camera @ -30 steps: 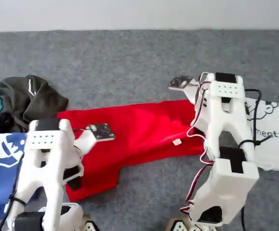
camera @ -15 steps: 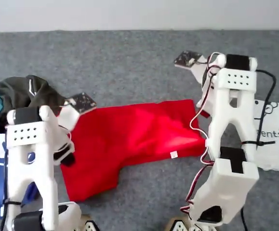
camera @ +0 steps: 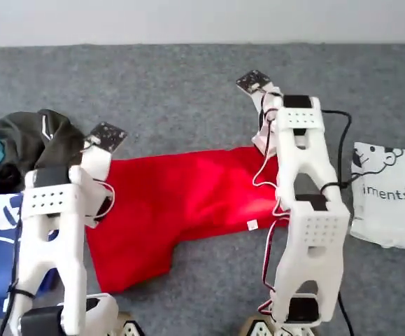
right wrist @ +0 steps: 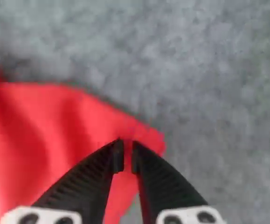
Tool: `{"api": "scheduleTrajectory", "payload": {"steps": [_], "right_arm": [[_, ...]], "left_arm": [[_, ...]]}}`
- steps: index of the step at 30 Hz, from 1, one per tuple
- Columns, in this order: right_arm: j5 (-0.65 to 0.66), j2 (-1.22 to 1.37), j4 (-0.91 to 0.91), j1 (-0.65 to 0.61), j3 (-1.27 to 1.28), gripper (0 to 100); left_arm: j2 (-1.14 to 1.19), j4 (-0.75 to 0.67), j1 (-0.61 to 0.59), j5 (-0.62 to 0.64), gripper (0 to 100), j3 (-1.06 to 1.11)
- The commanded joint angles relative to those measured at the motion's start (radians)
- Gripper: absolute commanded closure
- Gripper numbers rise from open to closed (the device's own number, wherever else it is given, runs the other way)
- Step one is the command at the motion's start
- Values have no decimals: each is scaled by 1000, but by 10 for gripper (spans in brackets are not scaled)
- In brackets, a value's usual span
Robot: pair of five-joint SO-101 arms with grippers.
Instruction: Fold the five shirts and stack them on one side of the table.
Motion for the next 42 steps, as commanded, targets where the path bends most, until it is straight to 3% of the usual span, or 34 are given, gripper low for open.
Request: {"api": "scheduleTrajectory", "payload": {"steps": [1, 8, 14, 19, 26, 30, 38, 42], "right_arm": [[20, 27, -110, 24, -38, 989], [97, 84, -278, 88, -46, 990], [86, 21, -91, 54, -178, 990], [0, -50, 111, 13, -256, 990], [-31, -104, 409, -54, -275, 990], [-32, -99, 529, -54, -275, 990], [-34, -99, 581, 25, -218, 983], [-138, -128, 585, 25, -127, 861]], "left_arm": [[-11, -14, 2, 32, 986, 2], [-11, -17, 6, 52, 986, -4], [-11, -17, 6, 52, 986, -5], [-12, -12, 0, 55, 986, -36], [-12, 40, -2, 192, 986, -150], [-5, 61, 3, 203, 986, -160], [-3, 61, 6, 201, 985, -101], [-5, 61, 5, 201, 985, -71]]}}
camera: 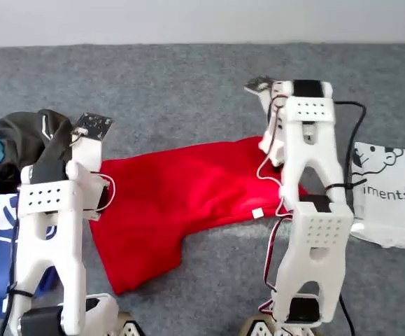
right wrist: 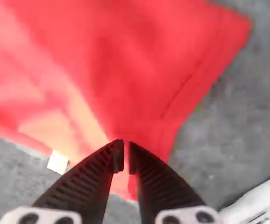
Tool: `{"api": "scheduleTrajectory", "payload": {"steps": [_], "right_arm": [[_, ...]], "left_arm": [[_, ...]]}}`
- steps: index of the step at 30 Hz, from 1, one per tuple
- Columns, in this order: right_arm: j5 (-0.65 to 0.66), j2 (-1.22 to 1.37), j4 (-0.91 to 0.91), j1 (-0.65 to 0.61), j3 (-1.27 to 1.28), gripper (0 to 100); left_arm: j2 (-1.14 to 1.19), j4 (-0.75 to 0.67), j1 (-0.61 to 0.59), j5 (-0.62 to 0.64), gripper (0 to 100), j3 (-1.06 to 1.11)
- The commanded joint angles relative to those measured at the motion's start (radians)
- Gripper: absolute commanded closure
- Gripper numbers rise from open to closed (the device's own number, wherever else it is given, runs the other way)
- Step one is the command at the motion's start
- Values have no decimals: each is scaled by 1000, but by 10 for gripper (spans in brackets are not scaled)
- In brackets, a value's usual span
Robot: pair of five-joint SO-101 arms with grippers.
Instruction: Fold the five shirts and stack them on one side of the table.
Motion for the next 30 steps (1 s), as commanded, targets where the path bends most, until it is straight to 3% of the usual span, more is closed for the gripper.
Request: {"api": "scheduleTrajectory", "payload": {"steps": [1, 5, 11, 23, 30], "right_arm": [[-104, -111, 45, -1, 74, 819], [-199, -206, 44, -42, 181, 708], [-226, -225, 41, -59, 250, 708], [-275, -8, 30, -54, 267, 710], [-250, -220, 33, -65, 267, 711]], "left_arm": [[-11, 8, 2, 8, 985, 7], [-14, 31, 0, -18, 985, 1], [-14, 83, 0, -69, 985, 1], [-11, 110, 0, -69, 985, -1], [-8, 198, 0, -71, 985, -48]]}}
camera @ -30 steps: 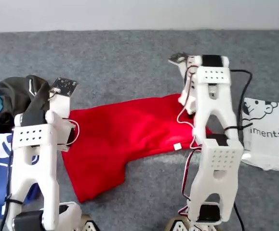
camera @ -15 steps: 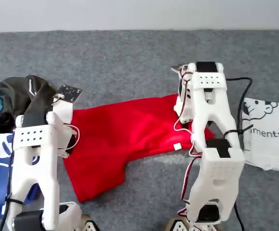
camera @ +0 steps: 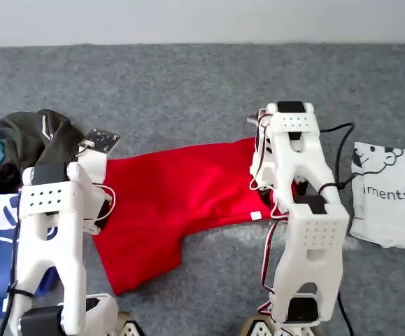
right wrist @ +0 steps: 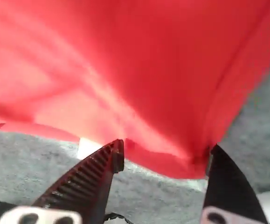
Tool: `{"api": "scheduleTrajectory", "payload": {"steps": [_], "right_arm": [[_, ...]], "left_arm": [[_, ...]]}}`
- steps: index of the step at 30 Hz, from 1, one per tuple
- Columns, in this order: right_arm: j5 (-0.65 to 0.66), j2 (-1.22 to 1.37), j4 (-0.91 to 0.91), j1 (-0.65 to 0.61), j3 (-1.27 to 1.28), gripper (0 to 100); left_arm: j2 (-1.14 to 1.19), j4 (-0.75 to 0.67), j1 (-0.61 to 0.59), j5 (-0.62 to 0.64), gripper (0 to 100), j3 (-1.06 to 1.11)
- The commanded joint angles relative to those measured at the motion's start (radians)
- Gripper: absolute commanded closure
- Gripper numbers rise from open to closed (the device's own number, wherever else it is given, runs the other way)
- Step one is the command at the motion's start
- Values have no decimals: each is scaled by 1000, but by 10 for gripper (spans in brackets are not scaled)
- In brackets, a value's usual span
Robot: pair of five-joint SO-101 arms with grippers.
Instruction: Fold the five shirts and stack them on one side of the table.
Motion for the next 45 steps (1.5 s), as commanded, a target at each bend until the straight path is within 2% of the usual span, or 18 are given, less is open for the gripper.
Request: {"api": "scheduleTrajectory", "payload": {"steps": [1, 7, 14, 24, 29, 35, 39, 45], "right_arm": [[28, -173, 36, -27, -5, 711], [32, -263, 39, -31, 3, 723], [35, -166, 27, 47, 14, 949], [29, 39, -50, 82, 29, 957], [28, 127, -47, 91, 11, 957], [40, -70, 38, 53, -55, 974], [92, -263, 41, -47, -2, 974], [153, -450, 39, -272, 212, 974]], "left_arm": [[-8, 34, 2, -9, 985, -59], [-9, 44, 2, -9, 985, -87], [-8, 44, 0, -9, 985, -87], [-14, 44, -23, -9, 985, -90], [-15, 104, -163, -9, 985, -197], [-28, 173, -394, -9, 986, -406], [-135, 172, -535, -11, 986, -440], [-293, 172, -678, -11, 985, -384]]}}
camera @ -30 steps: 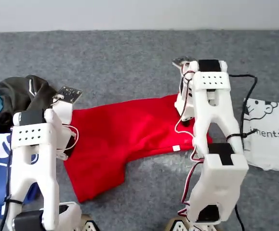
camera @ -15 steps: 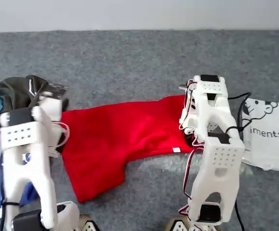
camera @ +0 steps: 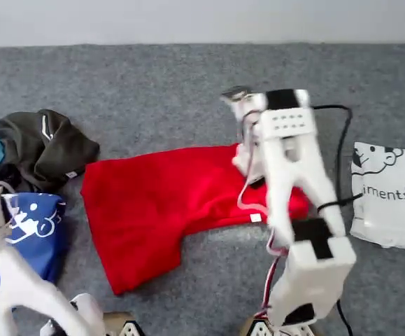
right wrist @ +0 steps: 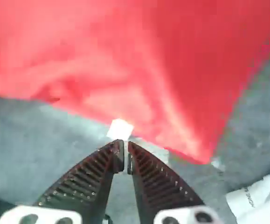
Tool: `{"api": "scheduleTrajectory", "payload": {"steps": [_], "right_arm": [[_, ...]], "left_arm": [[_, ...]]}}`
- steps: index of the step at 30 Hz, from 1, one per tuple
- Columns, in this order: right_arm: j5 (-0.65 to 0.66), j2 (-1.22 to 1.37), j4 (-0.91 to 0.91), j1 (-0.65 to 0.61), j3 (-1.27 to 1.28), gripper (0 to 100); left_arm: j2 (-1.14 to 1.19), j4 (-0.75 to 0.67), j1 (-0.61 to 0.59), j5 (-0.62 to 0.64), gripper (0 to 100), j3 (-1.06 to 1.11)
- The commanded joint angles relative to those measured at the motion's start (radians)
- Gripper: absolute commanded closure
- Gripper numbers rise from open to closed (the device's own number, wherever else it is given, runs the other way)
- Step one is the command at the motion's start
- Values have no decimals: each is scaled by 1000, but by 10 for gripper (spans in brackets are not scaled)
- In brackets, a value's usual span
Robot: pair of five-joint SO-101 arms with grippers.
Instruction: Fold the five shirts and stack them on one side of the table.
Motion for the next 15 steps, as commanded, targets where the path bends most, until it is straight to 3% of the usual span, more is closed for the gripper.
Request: {"api": "scheduleTrajectory", "payload": {"steps": [1, 10, 15], "right_arm": [[40, -114, 41, -142, 95, 974], [34, -108, -93, -484, 150, 969], [-44, -10, -124, -621, 143, 931]], "left_arm": [[-89, 18, -78, -14, 985, 38], [-118, -92, -310, -110, 985, 260], [-117, -164, -347, -172, 985, 366]]}}
